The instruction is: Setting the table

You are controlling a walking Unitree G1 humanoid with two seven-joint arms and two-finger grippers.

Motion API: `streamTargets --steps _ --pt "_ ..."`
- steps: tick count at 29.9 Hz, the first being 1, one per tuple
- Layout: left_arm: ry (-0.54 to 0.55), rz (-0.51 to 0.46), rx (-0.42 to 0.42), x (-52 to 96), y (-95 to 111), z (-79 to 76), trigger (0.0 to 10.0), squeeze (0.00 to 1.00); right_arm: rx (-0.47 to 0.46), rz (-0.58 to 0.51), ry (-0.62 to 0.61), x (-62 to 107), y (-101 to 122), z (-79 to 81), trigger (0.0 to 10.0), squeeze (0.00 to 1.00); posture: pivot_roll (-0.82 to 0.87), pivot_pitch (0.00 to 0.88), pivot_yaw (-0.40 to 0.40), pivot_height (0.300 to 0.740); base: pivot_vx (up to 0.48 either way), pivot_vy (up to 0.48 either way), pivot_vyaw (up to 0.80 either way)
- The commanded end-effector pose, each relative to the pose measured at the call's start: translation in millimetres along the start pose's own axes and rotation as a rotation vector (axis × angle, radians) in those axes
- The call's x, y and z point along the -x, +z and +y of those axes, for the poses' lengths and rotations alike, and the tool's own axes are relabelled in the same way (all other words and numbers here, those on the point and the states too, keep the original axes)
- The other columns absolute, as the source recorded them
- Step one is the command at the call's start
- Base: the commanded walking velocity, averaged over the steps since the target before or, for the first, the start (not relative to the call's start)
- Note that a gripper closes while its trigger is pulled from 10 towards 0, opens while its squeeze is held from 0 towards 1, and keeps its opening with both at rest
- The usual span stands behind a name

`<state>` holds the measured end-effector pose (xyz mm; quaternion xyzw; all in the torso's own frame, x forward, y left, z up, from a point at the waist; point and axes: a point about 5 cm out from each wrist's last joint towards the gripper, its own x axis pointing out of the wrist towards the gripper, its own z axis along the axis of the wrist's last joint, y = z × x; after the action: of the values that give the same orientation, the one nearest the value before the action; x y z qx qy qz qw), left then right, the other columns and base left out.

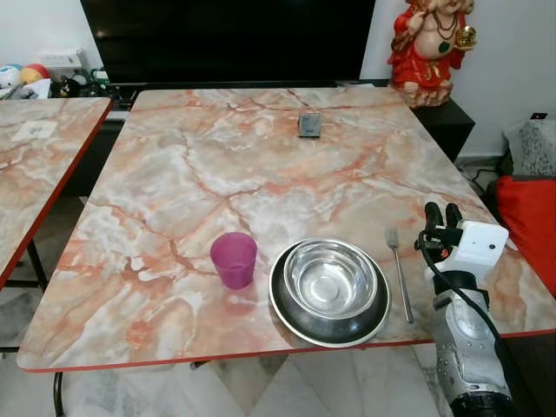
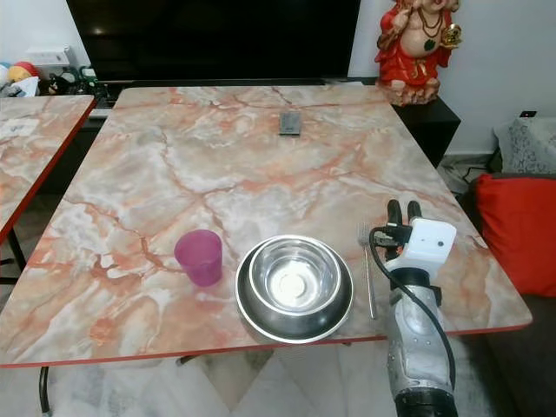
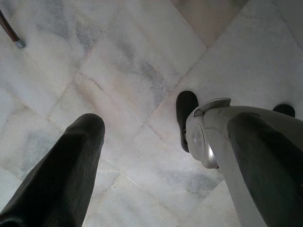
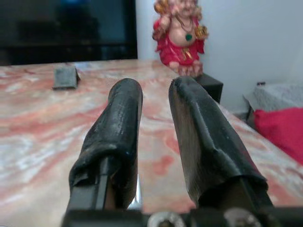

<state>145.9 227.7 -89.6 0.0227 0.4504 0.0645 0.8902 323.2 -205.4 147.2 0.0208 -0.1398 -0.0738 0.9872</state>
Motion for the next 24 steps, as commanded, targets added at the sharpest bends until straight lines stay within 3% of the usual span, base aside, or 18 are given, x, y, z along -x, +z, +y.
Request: streamTargets --steps 1,4,10,24 --pt "0.005 0.04 -0.006 2.6 -10.1 2.8 10.0 0.0 0.005 -0.016 0.01 0.7 3.7 2.8 10.0 0.0 -0.01 0.027 -0.014 0.74 0.0 0.0 0.0" --pt "0.015 0.058 -0.002 4.2 -14.8 6.8 10.0 0.0 0.007 -0.04 0.023 -0.1 7.7 5.8 10.0 0.0 -0.01 0.025 -0.013 0.74 0.0 0.0 0.0" --pt "0.023 0.078 0.004 7.6 -23.0 12.3 10.0 0.0 0.013 -0.051 0.04 1.0 9.1 9.9 10.0 0.0 0.0 0.023 -0.012 0.74 0.0 0.446 0.8" --pt "0.028 0.099 0.004 13.0 -35.4 17.6 10.0 0.0 -0.005 -0.069 0.03 -0.6 13.8 10.9 10.0 0.0 0.0 0.025 -0.013 0.74 0.0 0.48 0.0"
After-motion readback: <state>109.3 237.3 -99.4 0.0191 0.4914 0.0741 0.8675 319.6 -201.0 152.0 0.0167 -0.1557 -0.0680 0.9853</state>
